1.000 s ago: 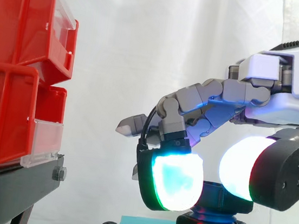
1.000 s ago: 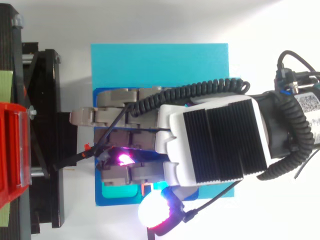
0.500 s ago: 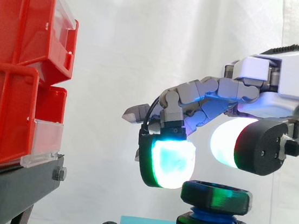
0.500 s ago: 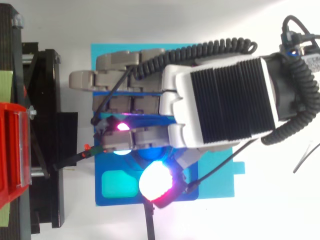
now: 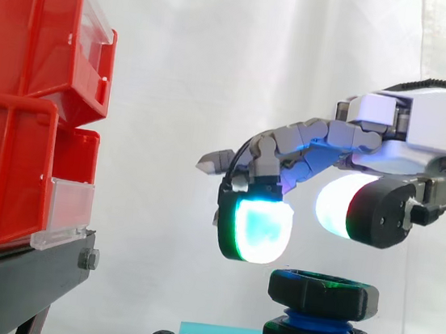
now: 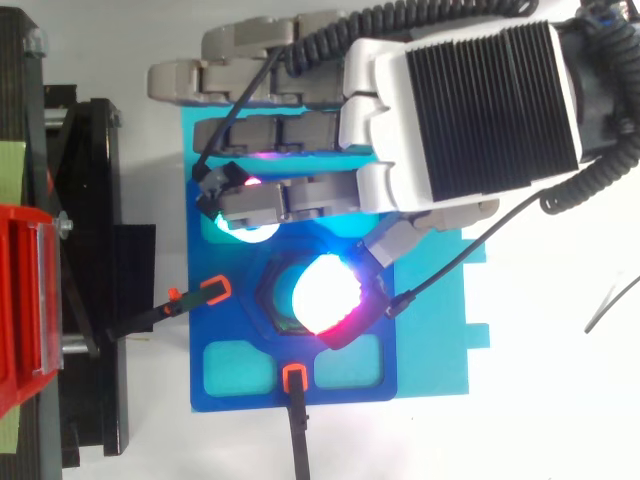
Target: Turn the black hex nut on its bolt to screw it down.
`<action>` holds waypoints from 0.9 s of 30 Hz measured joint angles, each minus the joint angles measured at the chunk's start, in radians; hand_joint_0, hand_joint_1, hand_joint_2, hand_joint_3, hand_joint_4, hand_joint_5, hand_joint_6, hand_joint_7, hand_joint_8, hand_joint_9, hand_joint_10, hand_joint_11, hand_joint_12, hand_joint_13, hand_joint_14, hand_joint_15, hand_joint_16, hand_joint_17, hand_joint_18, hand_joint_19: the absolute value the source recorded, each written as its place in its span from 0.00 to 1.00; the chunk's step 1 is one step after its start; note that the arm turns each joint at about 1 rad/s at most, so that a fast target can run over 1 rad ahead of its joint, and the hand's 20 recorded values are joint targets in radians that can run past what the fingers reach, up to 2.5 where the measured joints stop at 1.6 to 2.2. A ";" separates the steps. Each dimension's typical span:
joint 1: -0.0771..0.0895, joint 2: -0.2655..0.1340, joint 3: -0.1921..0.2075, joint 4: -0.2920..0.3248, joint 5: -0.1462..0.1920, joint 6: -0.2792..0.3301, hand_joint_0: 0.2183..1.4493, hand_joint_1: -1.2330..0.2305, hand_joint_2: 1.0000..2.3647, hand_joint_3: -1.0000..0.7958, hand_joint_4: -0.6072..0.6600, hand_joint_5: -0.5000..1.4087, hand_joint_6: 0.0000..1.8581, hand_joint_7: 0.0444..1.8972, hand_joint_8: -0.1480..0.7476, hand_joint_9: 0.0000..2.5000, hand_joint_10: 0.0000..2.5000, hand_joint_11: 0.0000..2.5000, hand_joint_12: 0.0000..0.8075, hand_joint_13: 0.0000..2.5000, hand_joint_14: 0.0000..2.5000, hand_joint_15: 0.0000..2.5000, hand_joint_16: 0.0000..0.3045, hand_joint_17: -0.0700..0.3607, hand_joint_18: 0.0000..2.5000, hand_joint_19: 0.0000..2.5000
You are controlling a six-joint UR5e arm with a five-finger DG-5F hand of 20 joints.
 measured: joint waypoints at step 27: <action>0.132 -0.002 0.030 -0.049 0.071 0.005 0.25 0.67 0.00 0.28 0.61 0.21 0.27 0.46 0.45 0.27 0.00 0.00 0.42 0.11 0.00 0.00 0.15 0.41 0.12 0.11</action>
